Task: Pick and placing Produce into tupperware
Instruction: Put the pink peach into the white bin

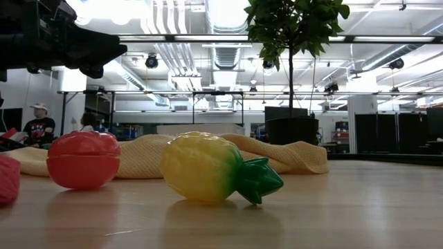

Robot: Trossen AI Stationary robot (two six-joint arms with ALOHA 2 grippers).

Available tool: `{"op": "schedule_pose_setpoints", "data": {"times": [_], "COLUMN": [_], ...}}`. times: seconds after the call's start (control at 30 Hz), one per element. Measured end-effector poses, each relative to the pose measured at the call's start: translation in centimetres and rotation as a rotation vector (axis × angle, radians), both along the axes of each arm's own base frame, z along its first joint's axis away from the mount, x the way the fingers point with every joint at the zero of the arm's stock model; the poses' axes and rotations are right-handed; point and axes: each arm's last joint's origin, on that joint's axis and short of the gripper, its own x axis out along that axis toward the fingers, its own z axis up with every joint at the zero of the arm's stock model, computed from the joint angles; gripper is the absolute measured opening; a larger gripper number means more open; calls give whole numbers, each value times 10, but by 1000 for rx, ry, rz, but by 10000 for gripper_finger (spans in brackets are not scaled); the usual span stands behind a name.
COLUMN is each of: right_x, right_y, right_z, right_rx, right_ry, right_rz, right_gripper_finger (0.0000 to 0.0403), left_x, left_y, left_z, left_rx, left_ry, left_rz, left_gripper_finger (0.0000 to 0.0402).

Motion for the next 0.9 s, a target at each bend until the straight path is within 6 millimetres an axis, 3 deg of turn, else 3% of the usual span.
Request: {"op": "schedule_pose_setpoints", "data": {"times": [0.3, 0.47, 0.67, 0.9], "right_x": [26, 54, 105, 160], "right_y": [-14, -29, -61, -117], "right_z": [10, 16, 21, 28], "right_rx": [-323, -586, -824, -948], "right_ry": [-383, -514, -445, -306], "right_rz": [114, 220, 303, 299], "right_gripper_finger": [64, 64, 63, 63], "left_x": [0, 0, 0, 0], "left_y": [0, 0, 0, 0], "left_z": [0, 0, 0, 0], "left_rx": [0, 1, 1, 1], "left_ry": [0, 0, 0, 0], "left_rz": [0, 0, 0, 0], "left_gripper_finger": [152, 152, 152, 152]}}
